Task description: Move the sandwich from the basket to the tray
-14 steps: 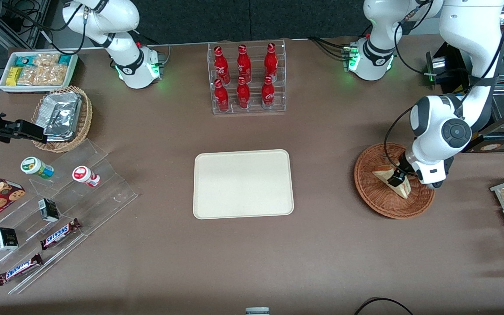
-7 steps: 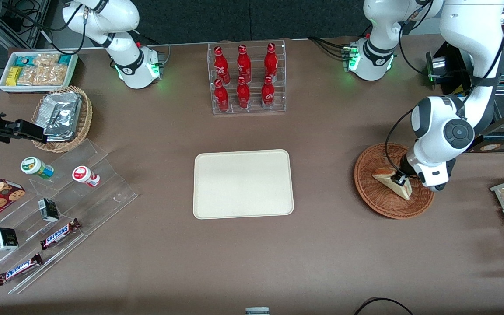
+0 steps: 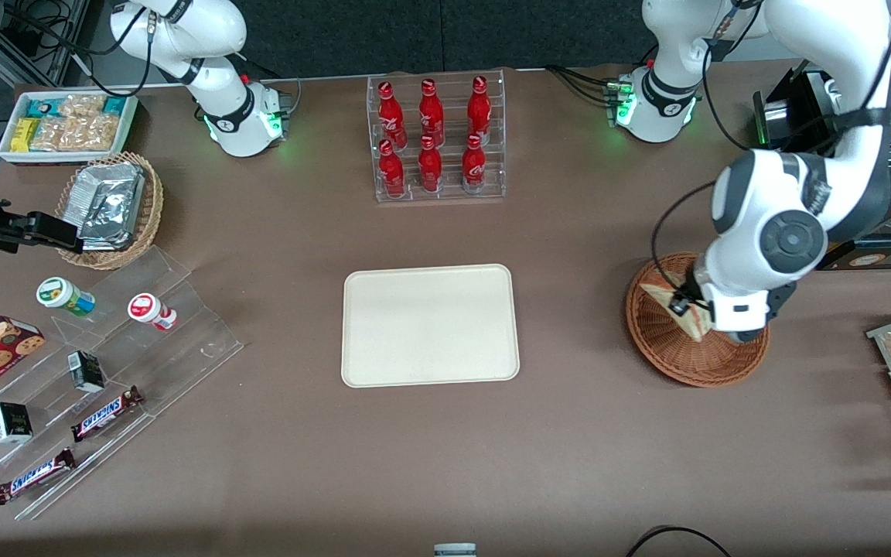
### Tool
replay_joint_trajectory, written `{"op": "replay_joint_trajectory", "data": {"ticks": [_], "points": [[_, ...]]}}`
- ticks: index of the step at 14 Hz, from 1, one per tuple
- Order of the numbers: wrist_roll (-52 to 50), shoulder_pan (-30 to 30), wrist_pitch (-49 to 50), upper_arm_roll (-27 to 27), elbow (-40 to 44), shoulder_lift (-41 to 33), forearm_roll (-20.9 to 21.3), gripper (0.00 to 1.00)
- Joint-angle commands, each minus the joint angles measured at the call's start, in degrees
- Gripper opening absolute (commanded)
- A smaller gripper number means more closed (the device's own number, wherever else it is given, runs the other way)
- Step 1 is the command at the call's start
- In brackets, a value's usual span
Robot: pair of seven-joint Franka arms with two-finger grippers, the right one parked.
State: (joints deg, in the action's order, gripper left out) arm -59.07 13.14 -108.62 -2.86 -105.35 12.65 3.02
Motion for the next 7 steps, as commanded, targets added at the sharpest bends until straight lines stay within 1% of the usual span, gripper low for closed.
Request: {"op": "replay_joint_trajectory", "data": {"ticks": [1,2,4,6,7], "points": [[-0.51,8.11,2.09,0.66,6.19,2.98,0.58,0.0],[-1.91,11.09,1.83,0.66,8.82,5.52,-0.2,0.0],[-6.22,16.28,1.57,0.66,16.54,13.06,0.32,0.0],[-4.75,21.73,1.3,0.75,25.23,21.58,1.1,0.0],[-4.13,23.24,1.3,0.75,28.76,24.76,1.63,0.0]]}}
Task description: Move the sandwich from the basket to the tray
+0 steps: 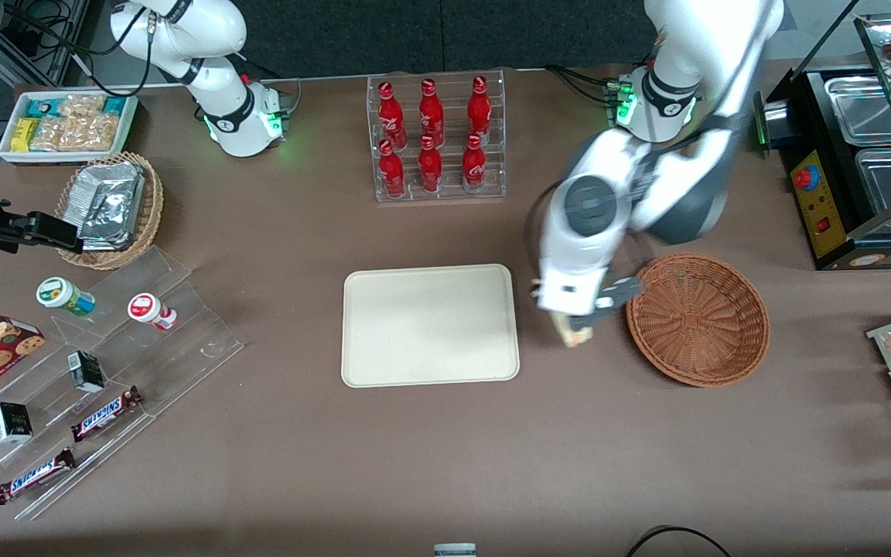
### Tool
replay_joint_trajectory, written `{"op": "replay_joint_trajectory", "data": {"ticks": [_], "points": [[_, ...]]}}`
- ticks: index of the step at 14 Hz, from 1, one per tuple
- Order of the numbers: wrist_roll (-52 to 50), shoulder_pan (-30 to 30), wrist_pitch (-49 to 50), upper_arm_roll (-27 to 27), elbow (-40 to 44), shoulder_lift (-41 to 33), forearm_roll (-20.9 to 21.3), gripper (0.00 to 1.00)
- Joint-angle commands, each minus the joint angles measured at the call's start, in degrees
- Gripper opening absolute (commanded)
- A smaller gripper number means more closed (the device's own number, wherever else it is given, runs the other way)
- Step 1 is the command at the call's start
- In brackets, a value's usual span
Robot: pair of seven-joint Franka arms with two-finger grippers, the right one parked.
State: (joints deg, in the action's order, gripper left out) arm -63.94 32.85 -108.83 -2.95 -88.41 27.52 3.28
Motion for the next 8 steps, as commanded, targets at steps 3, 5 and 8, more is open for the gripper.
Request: {"op": "replay_joint_trajectory", "data": {"ticks": [3,5,8], "points": [[4.93,6.96,-1.97,0.76,14.59,13.61,1.38,0.0],[8.9,8.36,-6.46,0.67,14.67,14.22,0.85,0.0],[9.53,10.3,-10.24,0.49,15.03,16.33,1.29,0.0]]}}
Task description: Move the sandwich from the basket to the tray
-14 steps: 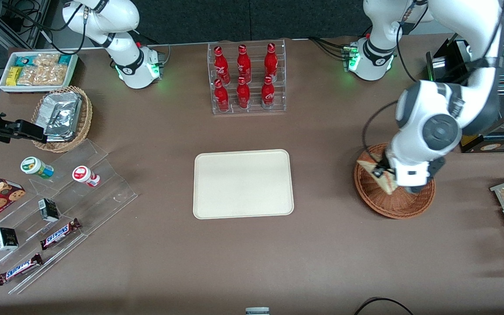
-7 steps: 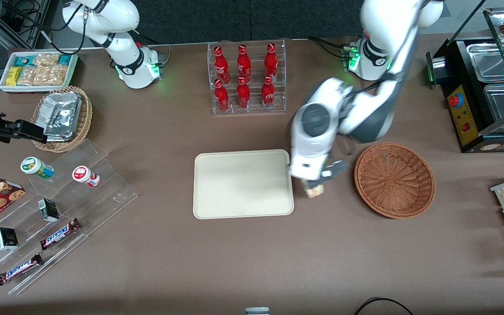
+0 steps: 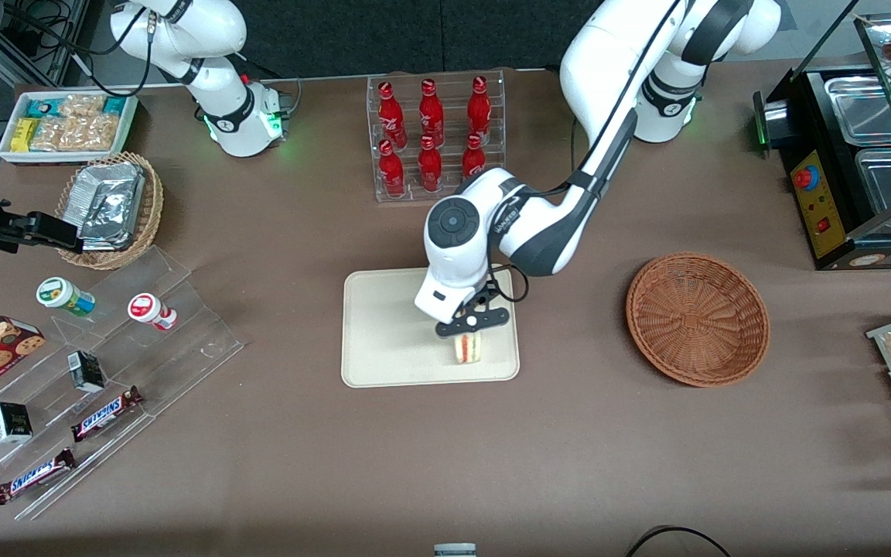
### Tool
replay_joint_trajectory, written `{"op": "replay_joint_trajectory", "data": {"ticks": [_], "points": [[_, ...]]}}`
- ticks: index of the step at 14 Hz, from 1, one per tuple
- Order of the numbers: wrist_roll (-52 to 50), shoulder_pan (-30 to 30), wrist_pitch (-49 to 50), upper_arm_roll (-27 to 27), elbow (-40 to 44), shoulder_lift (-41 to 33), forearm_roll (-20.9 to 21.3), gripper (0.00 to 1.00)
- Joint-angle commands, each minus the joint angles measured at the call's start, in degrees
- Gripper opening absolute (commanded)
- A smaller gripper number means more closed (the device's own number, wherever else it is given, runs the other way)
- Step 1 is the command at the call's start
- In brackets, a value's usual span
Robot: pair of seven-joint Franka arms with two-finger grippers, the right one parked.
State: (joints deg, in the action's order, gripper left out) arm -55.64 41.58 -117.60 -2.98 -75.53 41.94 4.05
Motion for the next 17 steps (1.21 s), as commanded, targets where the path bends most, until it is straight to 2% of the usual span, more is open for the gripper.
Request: {"op": "replay_joint_trajectory", "data": {"ticks": [1,7,8,9,10,14,17], "points": [[2.11,1.57,-2.97,0.52,2.14,2.88,0.52,0.0],[2.56,2.98,-3.96,0.52,2.66,5.87,0.61,0.0],[2.73,2.81,-3.96,0.52,2.58,5.79,0.61,0.36],[2.82,2.72,-3.96,0.52,2.66,5.79,0.61,0.93],[2.65,2.89,-3.96,0.6,2.66,5.52,0.7,0.99],[2.47,2.54,-2.91,0.69,2.66,1.93,0.44,0.99],[1.77,1.75,2.79,0.78,2.23,-3.51,0.08,0.99]]}}
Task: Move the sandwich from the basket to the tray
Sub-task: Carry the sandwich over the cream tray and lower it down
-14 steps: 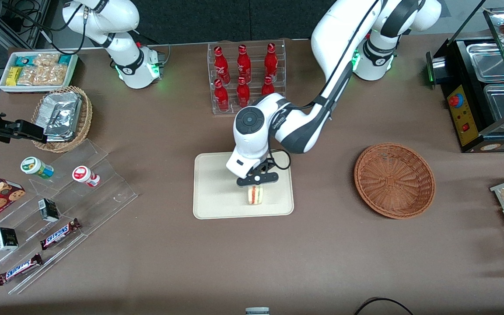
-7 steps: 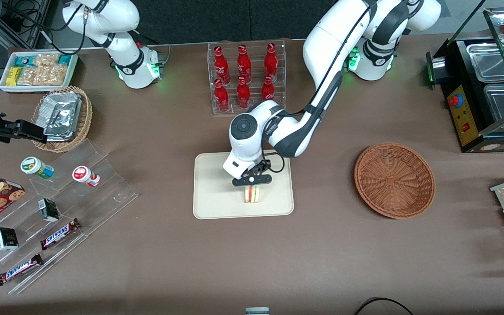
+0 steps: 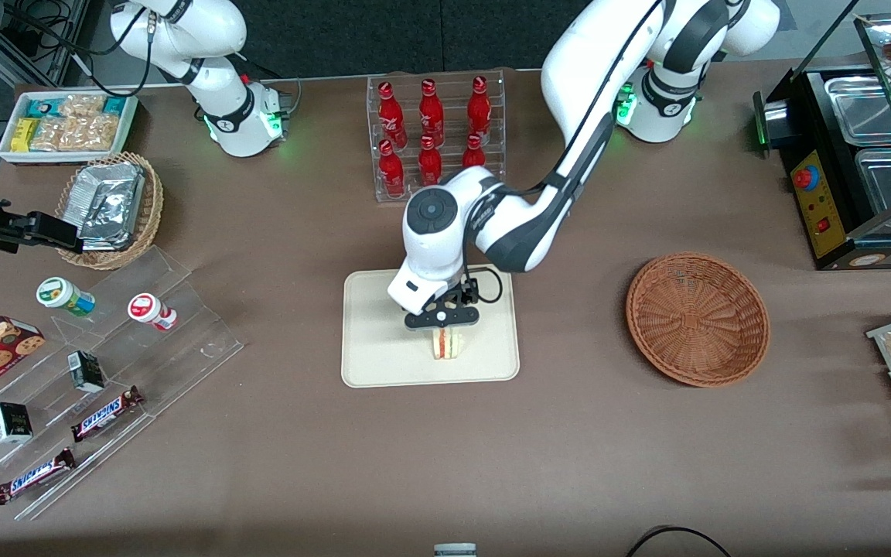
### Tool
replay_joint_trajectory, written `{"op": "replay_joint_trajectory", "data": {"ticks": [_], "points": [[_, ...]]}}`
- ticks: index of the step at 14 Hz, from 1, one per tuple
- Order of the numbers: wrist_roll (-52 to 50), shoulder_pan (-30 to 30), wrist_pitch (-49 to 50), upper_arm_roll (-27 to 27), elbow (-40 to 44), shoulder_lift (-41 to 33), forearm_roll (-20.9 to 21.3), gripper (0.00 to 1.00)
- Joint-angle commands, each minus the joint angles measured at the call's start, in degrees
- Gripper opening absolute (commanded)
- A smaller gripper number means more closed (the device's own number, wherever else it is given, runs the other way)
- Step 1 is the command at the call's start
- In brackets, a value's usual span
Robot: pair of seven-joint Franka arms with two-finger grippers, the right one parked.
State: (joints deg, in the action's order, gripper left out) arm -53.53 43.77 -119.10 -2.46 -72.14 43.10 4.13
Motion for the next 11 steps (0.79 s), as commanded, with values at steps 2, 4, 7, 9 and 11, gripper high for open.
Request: {"op": "replay_joint_trajectory", "data": {"ticks": [2,4,7,9,11], "points": [[-0.08,-1.75,8.34,0.44,-1.94,-9.5,-0.35,0.99],[0.44,-4.92,12.9,0.26,-1.95,-13.55,-2.71,0.99],[0.62,-7.36,21.68,1.92,-1.95,-19.0,-2.72,0.99],[1.76,-11.06,25.12,2.02,-2.04,-22.43,-2.72,1.0],[10.6,-16.93,30.74,2.02,-2.04,-26.47,-3.42,0.99]]}}
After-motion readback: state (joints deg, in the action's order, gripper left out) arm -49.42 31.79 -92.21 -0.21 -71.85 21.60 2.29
